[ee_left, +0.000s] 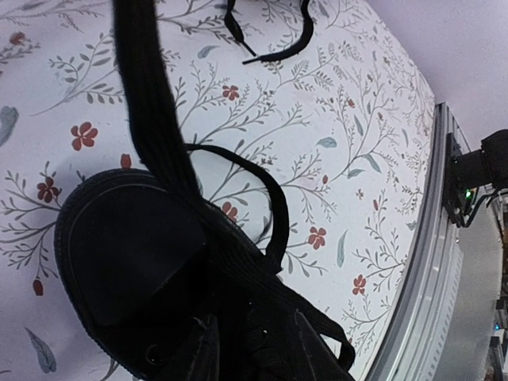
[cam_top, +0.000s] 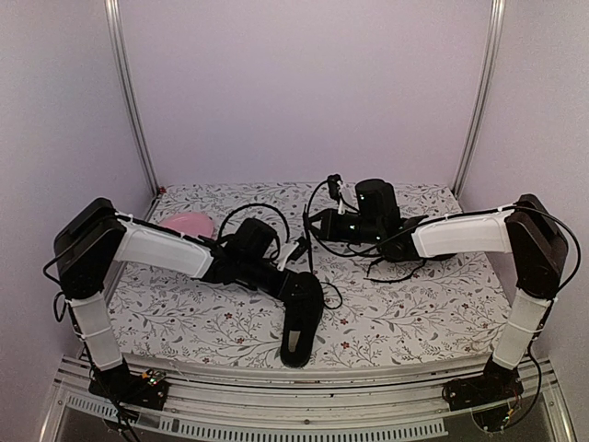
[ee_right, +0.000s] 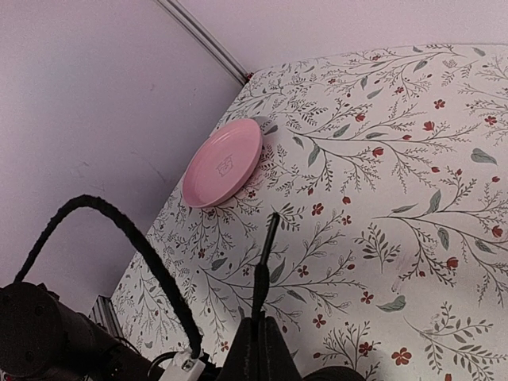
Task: Tie the shoes
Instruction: Cross the shoelace.
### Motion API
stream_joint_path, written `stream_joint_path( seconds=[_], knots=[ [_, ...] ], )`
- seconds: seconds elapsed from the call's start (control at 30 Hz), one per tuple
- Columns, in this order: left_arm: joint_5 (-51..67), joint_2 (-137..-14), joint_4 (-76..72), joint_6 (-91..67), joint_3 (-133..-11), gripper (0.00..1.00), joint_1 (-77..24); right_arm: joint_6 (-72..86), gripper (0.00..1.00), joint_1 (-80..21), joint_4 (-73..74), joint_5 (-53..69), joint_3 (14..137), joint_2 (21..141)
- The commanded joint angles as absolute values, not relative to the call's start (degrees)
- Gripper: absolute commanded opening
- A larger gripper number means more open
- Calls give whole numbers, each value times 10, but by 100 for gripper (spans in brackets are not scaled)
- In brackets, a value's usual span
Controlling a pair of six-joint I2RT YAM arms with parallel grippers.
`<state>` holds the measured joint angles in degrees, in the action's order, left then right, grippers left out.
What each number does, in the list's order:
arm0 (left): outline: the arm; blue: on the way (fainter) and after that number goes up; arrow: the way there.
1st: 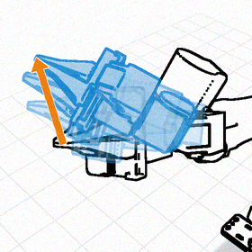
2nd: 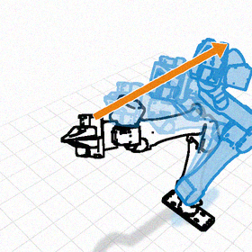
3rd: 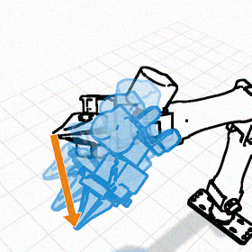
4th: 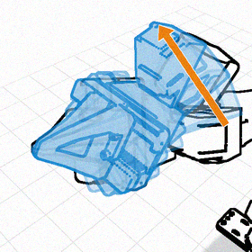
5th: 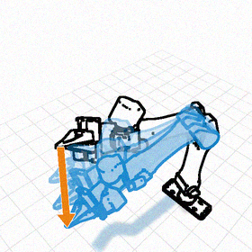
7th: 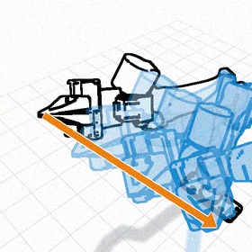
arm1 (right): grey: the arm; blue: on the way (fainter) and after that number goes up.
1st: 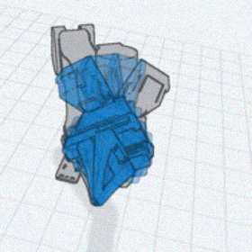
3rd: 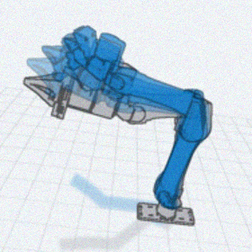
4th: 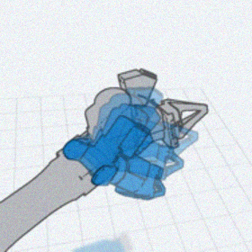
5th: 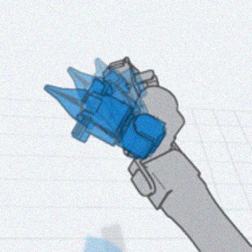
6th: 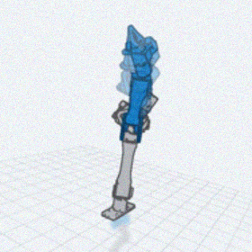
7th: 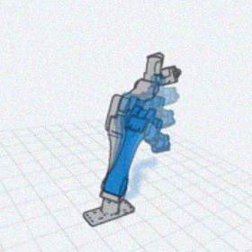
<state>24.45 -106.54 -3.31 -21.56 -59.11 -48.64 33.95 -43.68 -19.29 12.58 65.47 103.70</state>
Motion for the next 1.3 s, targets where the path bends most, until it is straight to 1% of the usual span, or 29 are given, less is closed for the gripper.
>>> stream_joint_path(
  seconds=[0.0, 0.1, 0.27, 0.5, 0.9, 1.17, 1.27],
  knots=[
    [206, -1078, -6, -197, -609, 27, -502, 345, 2, -435, -193, 126, 669, 1044],
    [160, -1070, 1, -197, -610, 25, -509, 346, 2, -435, -193, 127, 669, 1042],
    [119, -1037, -20, -189, -594, 29, -515, 345, 2, -434, -195, 127, 668, 1042],
    [107, -1031, -17, -171, -593, 29, -515, 347, 2, -434, -198, 132, 666, 1044],
    [147, -1039, -31, -155, -591, 26, -533, 348, 2, -435, -200, 134, 664, 1042],
    [103, -1061, -4, -142, -603, 26, -540, 350, 2, -435, -203, 135, 659, 1039],
    [69, -1066, 6, -137, -607, 26, -549, 350, 2, -434, -205, 135, 656, 1036]
  ],
)
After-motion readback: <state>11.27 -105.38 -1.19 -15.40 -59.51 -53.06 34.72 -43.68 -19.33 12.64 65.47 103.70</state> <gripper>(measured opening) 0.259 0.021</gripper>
